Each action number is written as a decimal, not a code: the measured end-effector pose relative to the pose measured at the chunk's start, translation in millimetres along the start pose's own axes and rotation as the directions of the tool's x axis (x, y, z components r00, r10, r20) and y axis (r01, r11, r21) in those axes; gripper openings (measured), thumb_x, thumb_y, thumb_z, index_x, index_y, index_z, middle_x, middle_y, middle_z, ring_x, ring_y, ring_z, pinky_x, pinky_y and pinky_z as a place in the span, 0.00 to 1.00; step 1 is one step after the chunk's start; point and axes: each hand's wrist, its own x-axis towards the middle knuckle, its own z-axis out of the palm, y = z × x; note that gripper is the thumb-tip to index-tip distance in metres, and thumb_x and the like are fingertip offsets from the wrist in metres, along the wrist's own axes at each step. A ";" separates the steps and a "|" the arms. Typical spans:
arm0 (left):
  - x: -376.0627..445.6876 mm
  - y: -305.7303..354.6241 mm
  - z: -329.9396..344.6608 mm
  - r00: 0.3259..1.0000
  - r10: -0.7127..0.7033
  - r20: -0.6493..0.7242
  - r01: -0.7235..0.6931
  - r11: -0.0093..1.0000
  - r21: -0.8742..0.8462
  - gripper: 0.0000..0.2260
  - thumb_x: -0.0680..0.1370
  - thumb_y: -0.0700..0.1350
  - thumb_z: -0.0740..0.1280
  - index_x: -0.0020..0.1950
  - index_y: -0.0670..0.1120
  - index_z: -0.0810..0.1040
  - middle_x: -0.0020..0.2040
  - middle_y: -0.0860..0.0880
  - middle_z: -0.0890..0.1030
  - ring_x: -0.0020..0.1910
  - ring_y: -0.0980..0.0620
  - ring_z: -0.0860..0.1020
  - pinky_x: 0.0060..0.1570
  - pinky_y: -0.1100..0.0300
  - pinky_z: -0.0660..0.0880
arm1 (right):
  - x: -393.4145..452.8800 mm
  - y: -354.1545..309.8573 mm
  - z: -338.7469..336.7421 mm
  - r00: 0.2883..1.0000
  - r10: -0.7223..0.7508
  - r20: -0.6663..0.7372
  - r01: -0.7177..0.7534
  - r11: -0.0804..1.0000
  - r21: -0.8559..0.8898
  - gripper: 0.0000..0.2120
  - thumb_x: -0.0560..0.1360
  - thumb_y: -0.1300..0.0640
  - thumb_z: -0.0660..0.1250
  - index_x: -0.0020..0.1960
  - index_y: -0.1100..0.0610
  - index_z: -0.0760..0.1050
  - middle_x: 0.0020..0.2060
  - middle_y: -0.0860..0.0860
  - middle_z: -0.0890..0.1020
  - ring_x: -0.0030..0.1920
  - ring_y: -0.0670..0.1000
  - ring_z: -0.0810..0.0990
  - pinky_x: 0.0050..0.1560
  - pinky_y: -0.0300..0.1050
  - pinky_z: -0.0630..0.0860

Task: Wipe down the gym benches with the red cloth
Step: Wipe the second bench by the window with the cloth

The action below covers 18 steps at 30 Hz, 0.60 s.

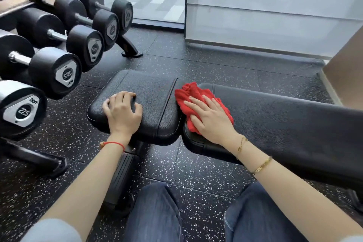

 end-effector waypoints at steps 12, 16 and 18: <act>-2.8 19.9 -3.9 0.995 0.043 0.089 -0.056 0.988 0.146 0.13 0.79 0.44 0.63 0.62 0.44 0.77 0.63 0.43 0.78 0.65 0.41 0.73 0.70 0.41 0.61 | -23.1 21.6 1.1 0.980 0.178 -0.086 -0.175 0.984 0.041 0.24 0.81 0.46 0.54 0.77 0.42 0.58 0.77 0.42 0.60 0.78 0.55 0.54 0.78 0.51 0.44; -10.2 44.5 -5.3 0.988 0.118 0.095 -0.127 0.988 0.091 0.13 0.79 0.46 0.63 0.62 0.45 0.77 0.62 0.45 0.79 0.64 0.43 0.74 0.70 0.42 0.62 | -17.1 24.2 0.2 0.984 0.170 -0.052 -0.166 0.984 0.064 0.25 0.81 0.46 0.54 0.77 0.42 0.58 0.77 0.42 0.59 0.79 0.54 0.51 0.78 0.51 0.42; -16.8 60.2 -5.0 0.981 0.167 0.096 -0.172 0.984 0.054 0.13 0.79 0.45 0.64 0.62 0.45 0.78 0.61 0.46 0.79 0.63 0.43 0.74 0.70 0.44 0.63 | -15.9 24.4 -1.1 0.986 0.163 -0.038 -0.161 0.985 0.068 0.25 0.81 0.46 0.54 0.77 0.42 0.58 0.78 0.42 0.59 0.79 0.54 0.51 0.78 0.51 0.41</act>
